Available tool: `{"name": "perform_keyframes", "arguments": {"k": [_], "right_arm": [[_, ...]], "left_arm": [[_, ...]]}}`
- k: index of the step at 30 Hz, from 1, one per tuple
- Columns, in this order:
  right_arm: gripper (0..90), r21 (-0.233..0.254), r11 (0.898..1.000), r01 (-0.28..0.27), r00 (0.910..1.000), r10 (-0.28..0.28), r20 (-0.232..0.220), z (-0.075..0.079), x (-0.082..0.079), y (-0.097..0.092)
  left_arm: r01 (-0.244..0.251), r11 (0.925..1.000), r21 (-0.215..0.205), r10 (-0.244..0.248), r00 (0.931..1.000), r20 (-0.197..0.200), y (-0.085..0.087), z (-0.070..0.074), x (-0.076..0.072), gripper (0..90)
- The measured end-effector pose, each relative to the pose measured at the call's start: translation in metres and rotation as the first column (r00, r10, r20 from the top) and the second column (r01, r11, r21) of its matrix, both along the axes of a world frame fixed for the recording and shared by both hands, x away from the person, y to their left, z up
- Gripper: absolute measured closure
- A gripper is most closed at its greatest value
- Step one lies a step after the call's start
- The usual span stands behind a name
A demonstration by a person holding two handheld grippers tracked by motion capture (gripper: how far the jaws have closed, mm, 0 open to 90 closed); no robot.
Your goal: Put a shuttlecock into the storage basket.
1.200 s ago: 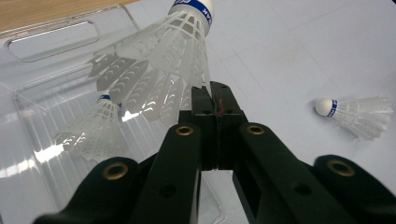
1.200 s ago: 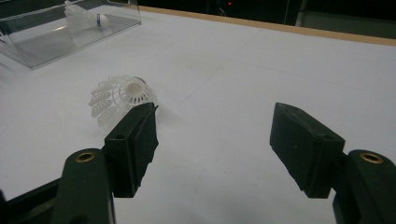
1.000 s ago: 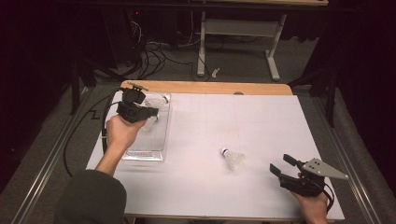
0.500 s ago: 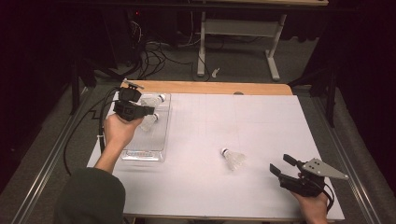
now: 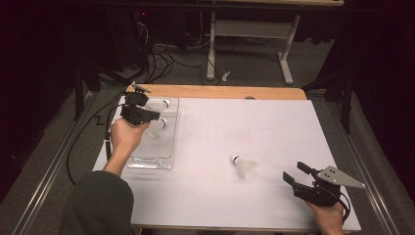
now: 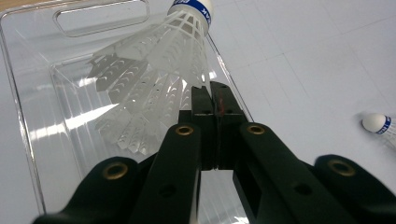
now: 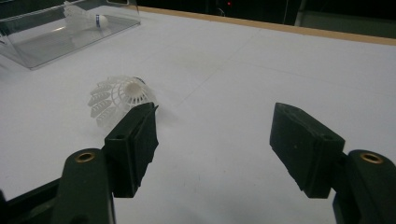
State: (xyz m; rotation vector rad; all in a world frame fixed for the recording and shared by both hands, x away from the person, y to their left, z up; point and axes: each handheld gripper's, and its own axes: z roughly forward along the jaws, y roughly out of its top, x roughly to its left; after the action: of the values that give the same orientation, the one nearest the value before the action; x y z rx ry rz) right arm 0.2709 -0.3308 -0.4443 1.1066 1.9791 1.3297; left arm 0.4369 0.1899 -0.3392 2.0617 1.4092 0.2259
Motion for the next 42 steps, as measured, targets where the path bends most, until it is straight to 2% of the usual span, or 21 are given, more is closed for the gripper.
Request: {"name": "perform_keyframes", "arguments": {"k": [14, 25, 42], "right_arm": [[32.7, 0.001, 1.000, -0.001, 1.0000, 0.001, 0.000, 0.000, 0.000, -0.001], [32.7, 0.001, 1.000, -0.002, 1.0000, 0.002, 0.000, 0.000, 0.000, -0.001], [32.7, 0.001, 1.000, -0.004, 1.0000, 0.004, 0.000, 0.000, 0.000, -0.001]], "left_arm": [[-0.008, 0.9998, 0.018, 0.009, 0.9994, -0.033, -0.008, -0.009, 0.011, 89.7], [-0.034, 0.9992, 0.020, 0.035, 0.9986, -0.040, -0.010, -0.016, 0.019, 89.4], [-0.041, 0.9985, 0.036, 0.043, 0.9979, -0.049, -0.018, -0.023, 0.028, 88.9]]}}
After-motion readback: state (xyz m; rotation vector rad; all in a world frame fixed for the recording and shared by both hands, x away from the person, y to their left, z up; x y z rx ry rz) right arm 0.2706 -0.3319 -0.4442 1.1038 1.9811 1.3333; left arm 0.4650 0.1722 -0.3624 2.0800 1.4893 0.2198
